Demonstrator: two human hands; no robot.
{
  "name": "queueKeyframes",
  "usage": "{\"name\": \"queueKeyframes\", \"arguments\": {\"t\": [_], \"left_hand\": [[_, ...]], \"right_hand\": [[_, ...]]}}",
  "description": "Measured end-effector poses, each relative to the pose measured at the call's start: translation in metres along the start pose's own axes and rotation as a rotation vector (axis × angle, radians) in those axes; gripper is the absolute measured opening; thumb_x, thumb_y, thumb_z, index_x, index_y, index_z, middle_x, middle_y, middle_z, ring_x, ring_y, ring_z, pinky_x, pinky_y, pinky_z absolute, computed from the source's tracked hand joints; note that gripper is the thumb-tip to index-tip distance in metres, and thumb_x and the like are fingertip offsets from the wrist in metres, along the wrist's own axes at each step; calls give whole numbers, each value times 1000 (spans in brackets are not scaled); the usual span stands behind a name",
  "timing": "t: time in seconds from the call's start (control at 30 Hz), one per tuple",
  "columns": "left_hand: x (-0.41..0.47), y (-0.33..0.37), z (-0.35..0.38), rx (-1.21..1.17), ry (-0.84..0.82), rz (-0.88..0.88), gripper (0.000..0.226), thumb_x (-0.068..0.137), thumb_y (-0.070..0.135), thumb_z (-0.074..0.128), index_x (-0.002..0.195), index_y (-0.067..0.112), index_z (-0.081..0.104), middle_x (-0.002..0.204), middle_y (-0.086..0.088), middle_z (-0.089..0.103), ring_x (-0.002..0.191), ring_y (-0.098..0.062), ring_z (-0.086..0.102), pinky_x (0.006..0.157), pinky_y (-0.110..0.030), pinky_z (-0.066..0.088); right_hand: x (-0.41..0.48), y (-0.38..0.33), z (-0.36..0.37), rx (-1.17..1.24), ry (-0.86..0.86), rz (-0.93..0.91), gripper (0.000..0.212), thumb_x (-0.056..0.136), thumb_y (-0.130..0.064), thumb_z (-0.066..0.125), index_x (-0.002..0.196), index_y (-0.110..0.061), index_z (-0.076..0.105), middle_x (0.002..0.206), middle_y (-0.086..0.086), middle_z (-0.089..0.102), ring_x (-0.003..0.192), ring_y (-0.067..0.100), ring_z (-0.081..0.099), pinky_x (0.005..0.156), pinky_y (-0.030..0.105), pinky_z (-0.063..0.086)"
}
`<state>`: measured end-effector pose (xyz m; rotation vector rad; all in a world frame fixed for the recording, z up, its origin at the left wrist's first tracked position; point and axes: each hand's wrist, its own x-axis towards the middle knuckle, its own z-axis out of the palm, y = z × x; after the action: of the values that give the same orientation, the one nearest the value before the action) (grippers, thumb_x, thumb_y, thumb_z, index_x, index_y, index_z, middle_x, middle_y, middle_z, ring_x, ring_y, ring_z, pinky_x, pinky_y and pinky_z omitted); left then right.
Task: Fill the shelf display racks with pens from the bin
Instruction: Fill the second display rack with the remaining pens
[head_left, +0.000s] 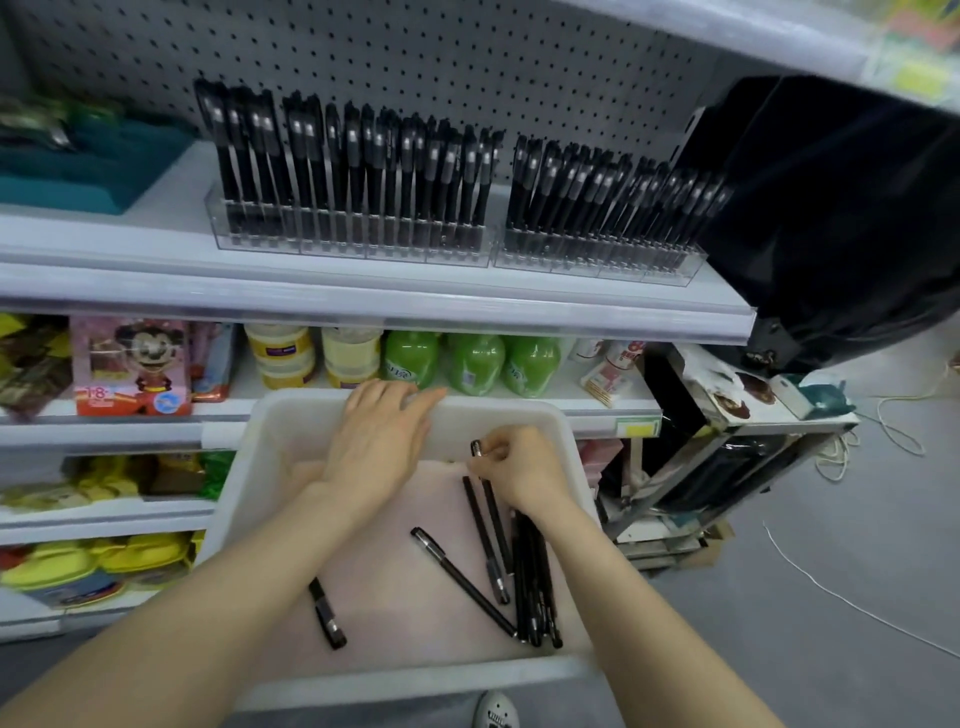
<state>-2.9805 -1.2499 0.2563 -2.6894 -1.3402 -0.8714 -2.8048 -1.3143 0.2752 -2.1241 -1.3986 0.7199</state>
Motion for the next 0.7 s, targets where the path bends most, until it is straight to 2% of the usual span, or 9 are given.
{"name": "queueKeyframes", "arguments": {"t": [0.07,0.17,0.27,0.4,0.5,0.57,0.67,0.7], "left_hand": [[9,3,-8,-7,-59,-30,42,92,38,37,115,23,68,97,-3,63,90,-31,58,81,-41,49],[32,8,-18,-20,-26,-17,41,95,39,37,106,19,71,98,-4,62,89,-28,57,71,-39,52],[65,19,-29,-6,19,26,27,96,25,55,116,13,67,108,-6,62,96,-29,57,77,-37,49],[116,44,-42,-1,40,56,34,96,21,56,128,11,59,128,-7,57,116,-28,52,93,-41,47],[151,57,-43,36,50,77,37,95,15,57,131,6,57,136,-10,52,124,-31,46,95,-43,46],[171,60,-39,69,41,94,40,92,11,60,131,2,55,135,-14,51,124,-34,46,96,-45,47],[194,59,-29,137,26,82,45,92,10,60,135,0,51,135,-16,50,124,-35,45,100,-44,45],[199,59,-26,153,26,73,46,92,10,60,136,0,51,135,-17,50,124,-35,45,100,-44,45]], "right_hand": [[4,-11,-20,113,9,-37,11,80,-19,76,88,-19,69,70,-4,63,69,12,59,67,20,47],[10,-29,-61,240,52,-111,15,83,-25,76,95,-20,69,85,7,72,79,21,66,70,33,54],[21,-39,-106,377,67,-175,18,89,-22,70,104,-14,65,92,11,72,78,22,67,60,30,55],[44,-42,-158,579,93,-209,10,92,-7,64,102,-6,64,86,18,71,73,21,66,67,24,56],[69,-36,-188,523,189,-261,10,90,-2,65,88,-11,62,79,9,69,74,16,68,84,32,56],[85,-35,-206,426,294,-298,18,89,-3,67,81,-16,57,70,1,64,72,14,65,83,32,54],[105,-40,-227,343,458,-327,15,87,-12,71,94,-16,59,70,-6,64,75,12,65,78,21,49],[111,-43,-233,338,509,-341,16,86,-14,73,96,-17,61,69,-9,65,76,12,67,78,21,50]]}}
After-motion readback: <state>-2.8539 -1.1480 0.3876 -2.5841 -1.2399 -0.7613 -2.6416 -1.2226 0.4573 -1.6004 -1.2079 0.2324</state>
